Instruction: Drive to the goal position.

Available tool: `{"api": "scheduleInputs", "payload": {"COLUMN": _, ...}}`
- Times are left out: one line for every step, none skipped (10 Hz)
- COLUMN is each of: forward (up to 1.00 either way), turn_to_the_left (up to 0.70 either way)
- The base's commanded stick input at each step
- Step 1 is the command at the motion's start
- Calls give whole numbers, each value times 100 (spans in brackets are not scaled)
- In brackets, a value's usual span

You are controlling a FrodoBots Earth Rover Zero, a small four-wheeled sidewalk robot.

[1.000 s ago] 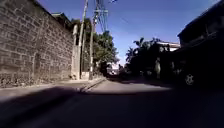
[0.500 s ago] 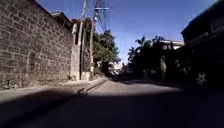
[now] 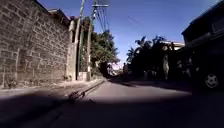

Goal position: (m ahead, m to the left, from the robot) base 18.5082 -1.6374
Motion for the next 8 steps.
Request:
{"api": "scheduleInputs", "payload": {"forward": 100, "turn_to_the_left": 0}}
{"api": "scheduleInputs", "payload": {"forward": 100, "turn_to_the_left": 0}}
{"api": "scheduleInputs", "payload": {"forward": 100, "turn_to_the_left": 0}}
{"api": "scheduleInputs", "payload": {"forward": 100, "turn_to_the_left": 0}}
{"api": "scheduleInputs", "payload": {"forward": 100, "turn_to_the_left": 0}}
{"api": "scheduleInputs", "payload": {"forward": 100, "turn_to_the_left": 0}}
{"api": "scheduleInputs", "payload": {"forward": 100, "turn_to_the_left": 0}}
{"api": "scheduleInputs", "payload": {"forward": 100, "turn_to_the_left": 0}}
